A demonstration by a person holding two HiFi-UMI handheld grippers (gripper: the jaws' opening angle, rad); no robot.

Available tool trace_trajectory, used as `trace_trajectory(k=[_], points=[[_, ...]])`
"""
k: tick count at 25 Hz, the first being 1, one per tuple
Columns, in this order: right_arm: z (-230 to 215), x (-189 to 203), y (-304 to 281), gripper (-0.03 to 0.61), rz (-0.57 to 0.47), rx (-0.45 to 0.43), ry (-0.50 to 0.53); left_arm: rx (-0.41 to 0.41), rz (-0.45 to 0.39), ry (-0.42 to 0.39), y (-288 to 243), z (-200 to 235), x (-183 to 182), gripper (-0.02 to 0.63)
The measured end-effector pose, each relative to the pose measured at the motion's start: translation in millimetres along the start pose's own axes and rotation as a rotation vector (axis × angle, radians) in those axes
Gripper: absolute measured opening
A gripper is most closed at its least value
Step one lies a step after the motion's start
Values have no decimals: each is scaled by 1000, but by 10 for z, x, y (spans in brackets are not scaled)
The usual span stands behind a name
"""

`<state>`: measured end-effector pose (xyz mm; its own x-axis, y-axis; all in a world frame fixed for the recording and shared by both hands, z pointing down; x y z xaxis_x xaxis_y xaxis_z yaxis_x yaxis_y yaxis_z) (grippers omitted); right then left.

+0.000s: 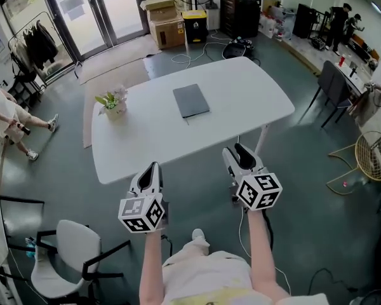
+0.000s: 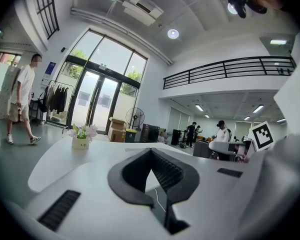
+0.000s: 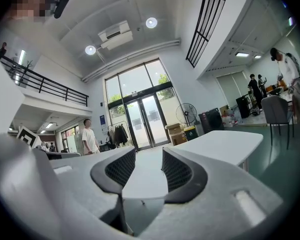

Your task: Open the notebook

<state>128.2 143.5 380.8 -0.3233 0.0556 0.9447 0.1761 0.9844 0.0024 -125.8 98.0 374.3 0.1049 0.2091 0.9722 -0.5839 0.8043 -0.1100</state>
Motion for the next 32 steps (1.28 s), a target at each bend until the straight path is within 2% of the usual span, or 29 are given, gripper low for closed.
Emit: trace_trajectory(k=[7,17,22,28,32], points=[[-100,-12,-565,152,3,12,-30,8,13,15,-478,305,-88,-2],[-368,109,-1140,152,35,18,-55,8,43,49,-1016,588,31,-2],[-589,140,-1643,152,56,18,-72,-10,55,67,-1443,824,23,-1],[-913,182,-2286,152,137,-12,-136,-25,102,140,-2024,1010,92,-2],[-1139,272,-2684,151,191,-10,-142,-33,140,164,-2407,1108,162,-2]])
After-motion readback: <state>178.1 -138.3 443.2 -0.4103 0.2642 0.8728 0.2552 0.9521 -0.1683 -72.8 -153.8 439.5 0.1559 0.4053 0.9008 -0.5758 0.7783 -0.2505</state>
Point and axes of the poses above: the fingertips, and each gripper's own axes: y backward along the fingers, z to its left, x out of its underside, the point moved 4 cm from there along y, backward along the fingers, and after that the axes turned 3 degrees about -z, right-handed, at the moved point
